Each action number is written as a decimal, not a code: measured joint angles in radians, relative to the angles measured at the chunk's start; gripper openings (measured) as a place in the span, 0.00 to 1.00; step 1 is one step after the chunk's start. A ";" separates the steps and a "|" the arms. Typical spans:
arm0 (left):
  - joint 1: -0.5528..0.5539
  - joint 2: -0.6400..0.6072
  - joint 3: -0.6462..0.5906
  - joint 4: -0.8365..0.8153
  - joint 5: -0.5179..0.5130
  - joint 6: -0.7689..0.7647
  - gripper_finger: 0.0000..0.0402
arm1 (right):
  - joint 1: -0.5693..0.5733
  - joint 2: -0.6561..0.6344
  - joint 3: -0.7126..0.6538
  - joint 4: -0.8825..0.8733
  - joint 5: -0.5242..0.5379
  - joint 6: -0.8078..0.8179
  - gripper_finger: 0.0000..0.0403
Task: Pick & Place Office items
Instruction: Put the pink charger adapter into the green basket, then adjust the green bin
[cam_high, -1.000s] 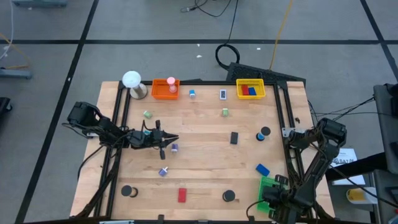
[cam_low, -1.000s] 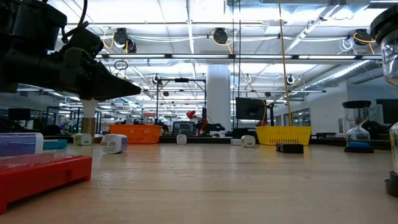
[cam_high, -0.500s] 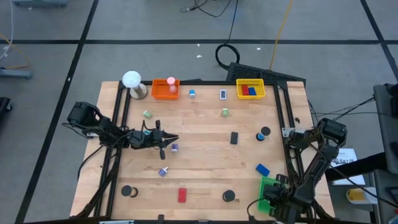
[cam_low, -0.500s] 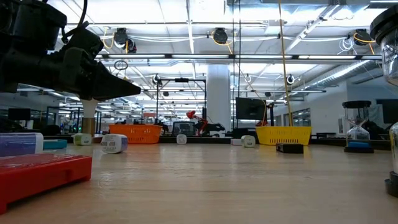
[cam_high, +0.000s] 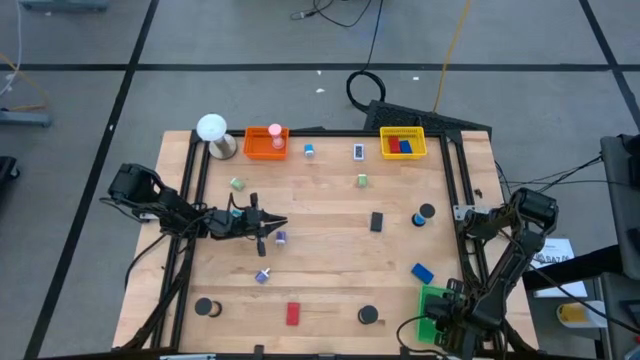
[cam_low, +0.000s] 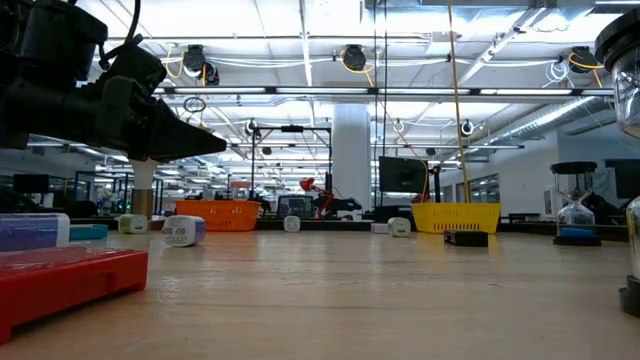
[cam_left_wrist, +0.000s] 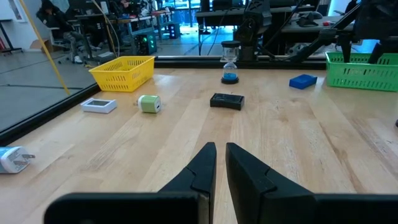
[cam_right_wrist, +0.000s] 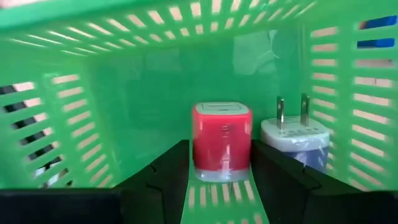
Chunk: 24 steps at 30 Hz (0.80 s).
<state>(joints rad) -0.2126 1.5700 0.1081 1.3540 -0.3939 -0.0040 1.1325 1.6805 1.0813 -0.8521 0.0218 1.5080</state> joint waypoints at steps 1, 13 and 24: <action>0.000 0.000 0.000 0.000 0.000 0.000 0.09 | -0.002 -0.005 0.000 -0.002 0.000 0.010 0.40; 0.000 0.000 0.000 0.000 0.000 0.000 0.09 | -0.056 -0.074 0.000 -0.007 0.046 0.004 0.40; 0.000 0.000 0.000 0.000 0.000 0.000 0.09 | -0.087 -0.075 0.000 0.035 0.094 -0.105 0.10</action>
<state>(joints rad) -0.2124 1.5700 0.1080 1.3540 -0.3939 -0.0040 1.0458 1.6054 1.0813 -0.8167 0.1161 1.4027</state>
